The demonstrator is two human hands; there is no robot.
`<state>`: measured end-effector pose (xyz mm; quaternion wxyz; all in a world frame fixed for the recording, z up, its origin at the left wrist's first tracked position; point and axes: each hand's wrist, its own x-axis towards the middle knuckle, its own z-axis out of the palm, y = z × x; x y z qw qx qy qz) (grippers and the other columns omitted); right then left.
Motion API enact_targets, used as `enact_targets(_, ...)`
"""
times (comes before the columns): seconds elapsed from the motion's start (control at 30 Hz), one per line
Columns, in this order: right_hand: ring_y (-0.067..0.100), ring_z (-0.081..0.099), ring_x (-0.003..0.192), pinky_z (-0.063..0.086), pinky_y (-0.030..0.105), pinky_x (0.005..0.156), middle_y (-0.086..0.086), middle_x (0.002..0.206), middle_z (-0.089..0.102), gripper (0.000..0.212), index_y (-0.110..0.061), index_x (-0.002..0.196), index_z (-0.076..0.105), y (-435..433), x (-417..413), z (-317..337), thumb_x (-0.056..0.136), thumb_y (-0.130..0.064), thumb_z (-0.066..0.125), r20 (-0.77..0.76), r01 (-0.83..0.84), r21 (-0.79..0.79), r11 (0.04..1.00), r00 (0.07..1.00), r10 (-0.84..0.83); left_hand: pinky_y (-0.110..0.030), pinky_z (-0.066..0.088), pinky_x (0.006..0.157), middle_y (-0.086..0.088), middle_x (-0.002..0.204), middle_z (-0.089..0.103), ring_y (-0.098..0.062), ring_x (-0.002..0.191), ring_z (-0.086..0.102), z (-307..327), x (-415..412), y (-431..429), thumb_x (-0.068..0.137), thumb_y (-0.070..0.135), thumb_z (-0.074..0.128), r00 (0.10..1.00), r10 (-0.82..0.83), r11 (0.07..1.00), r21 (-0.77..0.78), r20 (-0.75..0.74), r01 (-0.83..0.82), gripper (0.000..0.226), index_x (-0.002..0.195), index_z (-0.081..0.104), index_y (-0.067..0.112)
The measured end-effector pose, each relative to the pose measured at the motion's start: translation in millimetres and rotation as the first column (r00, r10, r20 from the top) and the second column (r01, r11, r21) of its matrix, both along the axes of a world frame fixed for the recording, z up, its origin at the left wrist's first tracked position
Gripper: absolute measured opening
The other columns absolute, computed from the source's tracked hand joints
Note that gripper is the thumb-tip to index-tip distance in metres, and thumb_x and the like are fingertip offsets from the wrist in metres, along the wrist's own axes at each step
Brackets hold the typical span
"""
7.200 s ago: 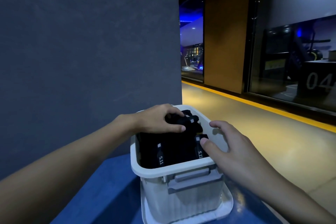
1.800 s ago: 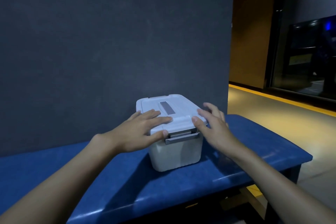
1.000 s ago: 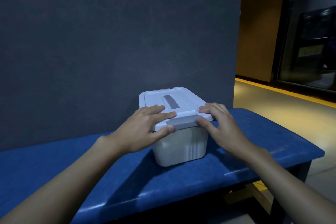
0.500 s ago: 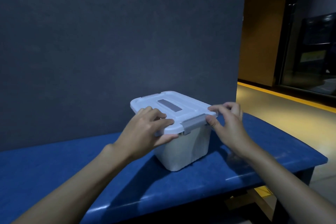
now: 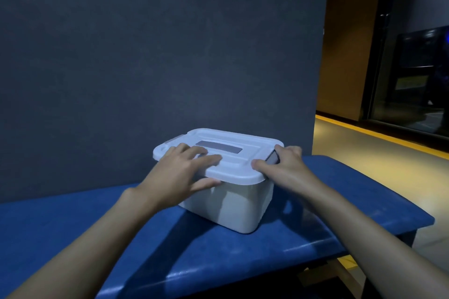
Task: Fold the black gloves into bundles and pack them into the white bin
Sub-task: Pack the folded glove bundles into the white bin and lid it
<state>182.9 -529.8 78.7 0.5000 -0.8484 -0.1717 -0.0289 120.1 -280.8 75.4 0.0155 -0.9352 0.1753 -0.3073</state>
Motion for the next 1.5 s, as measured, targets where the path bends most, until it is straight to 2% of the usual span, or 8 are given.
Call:
enact_targets(0.1, 0.010, 0.051, 0.070, 0.038, 0.021, 0.060, -0.007, 0.080, 0.055, 0.013, -0.007, 0.082, 0.061, -2, 14, 9, 0.085, -0.020, 0.059, -0.003, -0.056, 0.121, 0.991, 0.998, 0.057, -0.038, 0.048, 0.074, 0.000, 0.095, 0.066, -0.027, 0.079, 0.053, -6, 7, -23, 0.091, 0.078, 0.033, 0.981, 0.041, 0.999, -0.014, 0.187, -0.039, 0.065, 0.103, 0.073, 0.028)
enact_targets(0.2, 0.020, 0.030, 0.062, 0.023, 0.030, 0.055, 0.000, 0.061, 0.031, 0.030, -0.014, 0.059, 0.034, 6, 25, 18, 0.084, -0.004, 0.047, 0.025, 0.003, 0.059, 0.998, 1.000, -0.005, -0.037, 0.046, 0.073, -0.001, 0.088, 0.064, -0.026, 0.076, 0.055, -10, 7, -40, 0.086, 0.077, 0.039, 0.975, 0.116, 0.992, -0.076, 0.192, -0.103, 0.064, 0.095, 0.074, 0.025)
enact_targets(0.4, 0.024, 0.044, 0.074, 0.030, 0.032, 0.056, 0.004, 0.075, 0.037, 0.053, -0.016, 0.058, 0.037, 38, 28, 12, 0.081, -0.063, 0.050, 0.217, 0.132, -0.339, 0.931, 0.974, -0.059, -0.032, 0.037, 0.083, 0.019, 0.097, 0.065, -0.012, 0.090, 0.050, 3, -8, -15, 0.089, 0.068, 0.031, 0.992, 0.116, 0.961, -0.257, 0.050, -0.100, 0.055, 0.094, 0.072, 0.032)
enact_targets(0.6, 0.022, 0.047, 0.080, 0.033, 0.032, 0.069, -0.002, 0.071, 0.044, 0.047, -0.015, 0.066, 0.041, 32, 32, 29, 0.086, -0.057, 0.050, 0.311, 0.117, -0.475, 0.872, 0.950, 0.042, -0.037, 0.036, 0.086, 0.010, 0.110, 0.066, -0.020, 0.102, 0.054, 17, -13, 34, 0.089, 0.053, 0.035, 0.925, 0.377, 0.876, -0.343, 0.046, -0.340, 0.043, 0.095, 0.071, 0.030)
enact_targets(0.7, 0.026, 0.046, 0.118, 0.029, 0.047, 0.099, -0.004, 0.105, 0.060, 0.059, -0.030, 0.102, 0.061, 53, 25, 35, 0.083, -0.075, 0.029, 0.405, 0.173, -0.664, 0.727, 0.901, 0.155, -0.041, 0.043, 0.089, 0.001, 0.115, 0.063, -0.026, 0.104, 0.055, 20, -12, 55, 0.085, 0.057, 0.043, 0.863, 0.491, 0.758, -0.432, -0.117, -0.489, 0.044, 0.109, 0.066, 0.028)
enact_targets(0.87, 0.032, 0.027, 0.140, 0.013, 0.062, 0.110, 0.002, 0.151, 0.036, 0.070, -0.056, 0.138, 0.029, 75, 17, 27, 0.078, -0.082, 0.005, 0.217, -0.009, -0.775, 0.632, 0.935, 0.279, -0.036, 0.047, 0.089, 0.001, 0.128, 0.057, -0.021, 0.109, 0.054, 18, -14, 64, 0.084, 0.068, 0.058, 0.862, 0.310, 0.603, -0.619, -0.400, -0.504, 0.071, 0.136, 0.047, 0.021)
enact_targets(1.07, 0.030, 0.031, 0.137, 0.017, 0.060, 0.108, -0.002, 0.148, 0.040, 0.059, -0.057, 0.137, 0.029, 73, 17, 25, 0.086, -0.074, 0.008, 0.242, 0.002, -0.760, 0.650, 0.929, 0.279, -0.034, 0.038, 0.101, -0.006, 0.154, 0.041, -0.024, 0.140, 0.040, 17, -13, 44, 0.080, 0.072, 0.061, 0.912, 0.247, 0.682, -0.610, -0.327, -0.404, 0.098, 0.153, 0.028, 0.016)
enact_targets(1.5, 0.029, 0.045, 0.114, 0.033, 0.052, 0.094, -0.007, 0.112, 0.052, 0.045, -0.055, 0.111, 0.045, 73, 17, 26, 0.088, -0.068, 0.008, 0.278, -0.039, -0.739, 0.673, 0.892, 0.356, -0.034, 0.038, 0.094, 0.000, 0.126, 0.048, -0.022, 0.125, 0.045, 15, -13, 48, 0.061, 0.096, 0.038, 0.881, 0.279, 0.773, -0.455, -0.381, -0.441, 0.102, 0.139, 0.052, 0.031)
